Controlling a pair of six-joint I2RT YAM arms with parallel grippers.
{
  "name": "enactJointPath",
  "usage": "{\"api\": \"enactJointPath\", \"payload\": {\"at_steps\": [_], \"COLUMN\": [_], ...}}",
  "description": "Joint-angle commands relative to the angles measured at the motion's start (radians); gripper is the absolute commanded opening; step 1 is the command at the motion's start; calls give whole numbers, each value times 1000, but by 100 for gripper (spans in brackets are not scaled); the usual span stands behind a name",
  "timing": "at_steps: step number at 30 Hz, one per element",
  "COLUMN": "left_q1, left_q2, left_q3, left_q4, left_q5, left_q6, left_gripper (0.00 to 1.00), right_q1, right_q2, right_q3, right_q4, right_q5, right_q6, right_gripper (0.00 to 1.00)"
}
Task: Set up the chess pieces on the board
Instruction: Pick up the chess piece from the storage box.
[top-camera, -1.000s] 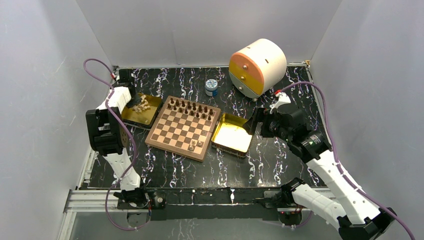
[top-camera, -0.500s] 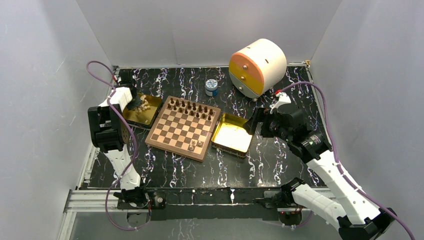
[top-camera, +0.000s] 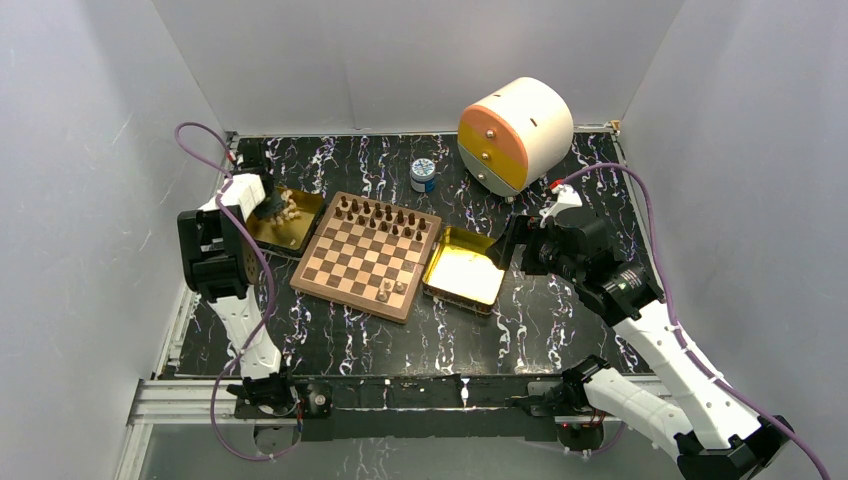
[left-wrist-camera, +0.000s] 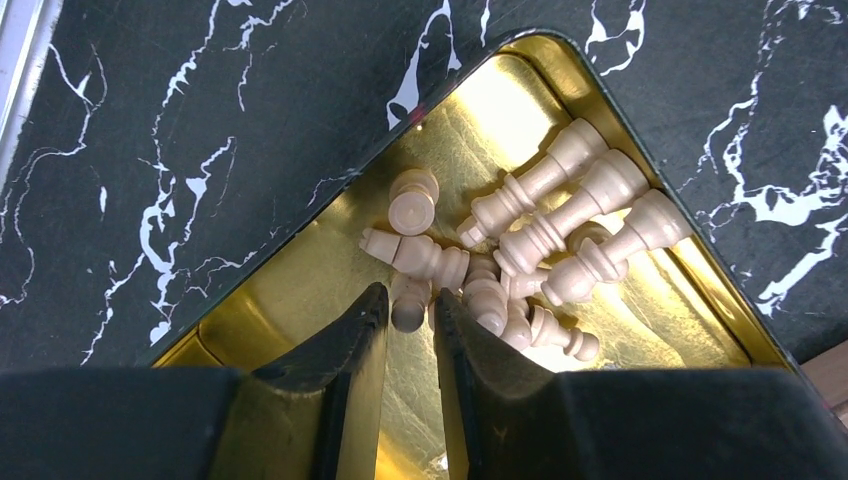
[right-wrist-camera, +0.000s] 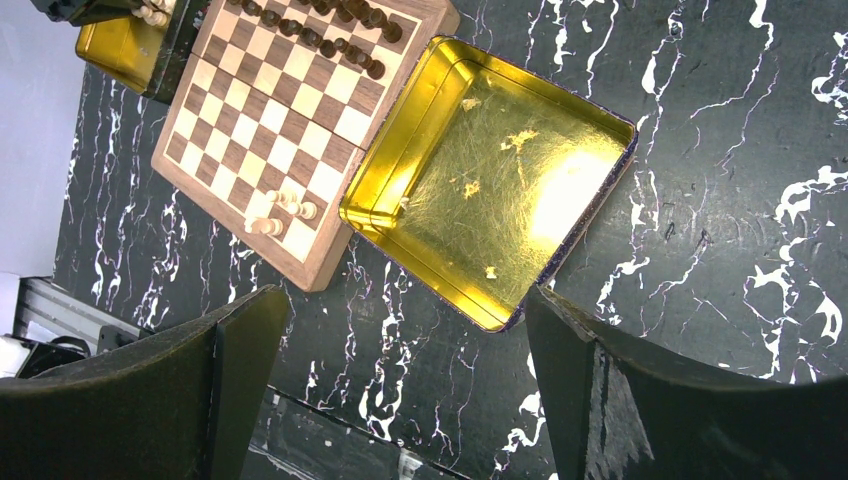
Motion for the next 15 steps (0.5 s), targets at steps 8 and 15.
{"api": "enactJointPath", "payload": {"at_steps": [8, 15], "left_q1": [7, 8], "left_q2": [12, -7], "left_q3": [27, 52], "left_q4": [-8, -37], "left_q5": [-4, -5], "left_q6": [1, 7], "left_gripper": [18, 15], "right_q1": [-4, -4], "right_q2": [-9, -11], "right_q3": [-2, -9], "right_q4": [45, 51], "right_q5": [22, 20], "right_q6": [-14, -11], "right_gripper": [99, 99]}}
